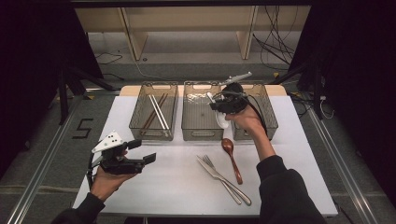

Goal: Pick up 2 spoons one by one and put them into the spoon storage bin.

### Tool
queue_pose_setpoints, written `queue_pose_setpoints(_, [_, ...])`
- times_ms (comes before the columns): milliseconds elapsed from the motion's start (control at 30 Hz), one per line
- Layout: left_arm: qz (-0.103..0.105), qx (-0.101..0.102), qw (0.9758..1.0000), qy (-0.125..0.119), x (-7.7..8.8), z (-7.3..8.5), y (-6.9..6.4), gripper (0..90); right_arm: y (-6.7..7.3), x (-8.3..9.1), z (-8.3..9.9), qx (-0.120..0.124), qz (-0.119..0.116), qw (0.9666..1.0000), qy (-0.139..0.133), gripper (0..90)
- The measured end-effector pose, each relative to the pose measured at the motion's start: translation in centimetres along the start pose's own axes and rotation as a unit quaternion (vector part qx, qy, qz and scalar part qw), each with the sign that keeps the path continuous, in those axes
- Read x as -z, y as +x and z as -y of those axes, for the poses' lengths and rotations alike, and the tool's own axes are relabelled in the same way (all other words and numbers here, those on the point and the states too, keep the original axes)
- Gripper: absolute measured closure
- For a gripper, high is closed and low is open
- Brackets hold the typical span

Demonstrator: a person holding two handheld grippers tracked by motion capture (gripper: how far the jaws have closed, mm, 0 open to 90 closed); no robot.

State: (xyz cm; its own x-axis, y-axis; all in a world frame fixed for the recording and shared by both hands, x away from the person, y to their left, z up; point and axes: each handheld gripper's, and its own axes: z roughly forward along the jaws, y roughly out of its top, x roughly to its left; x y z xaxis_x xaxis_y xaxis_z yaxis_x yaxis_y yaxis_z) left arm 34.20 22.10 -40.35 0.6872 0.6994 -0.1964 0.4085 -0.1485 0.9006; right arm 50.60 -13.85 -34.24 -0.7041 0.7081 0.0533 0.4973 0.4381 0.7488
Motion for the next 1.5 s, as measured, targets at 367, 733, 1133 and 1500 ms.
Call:
queue_pose_setpoints(367, [0.003, -0.001, 1.0, -0.003, -0.1, 0.1, 0.0, 15.3, -0.9, -2.3, -0.5, -0.023, 0.019, 0.9995, 0.013, 76.4])
queue_pose_setpoints(733, [0.004, -0.004, 1.0, -0.001, 0.0, 0.1, -0.1, 15.3, -0.5, -3.6, -0.4, -0.028, 0.026, 0.9992, 0.014, 76.2])
queue_pose_setpoints(1133, [0.006, -0.005, 1.0, 0.002, -0.1, 0.1, -0.1, 15.3, -0.2, -4.2, -0.7, -0.039, 0.04, 0.9983, 0.017, 54.5])
queue_pose_setpoints(1500, [0.004, -0.004, 1.0, 0.003, -0.1, 0.1, 0.0, 15.3, 1.1, -2.1, -0.1, -0.011, 0.03, 0.9991, 0.027, 41.5])
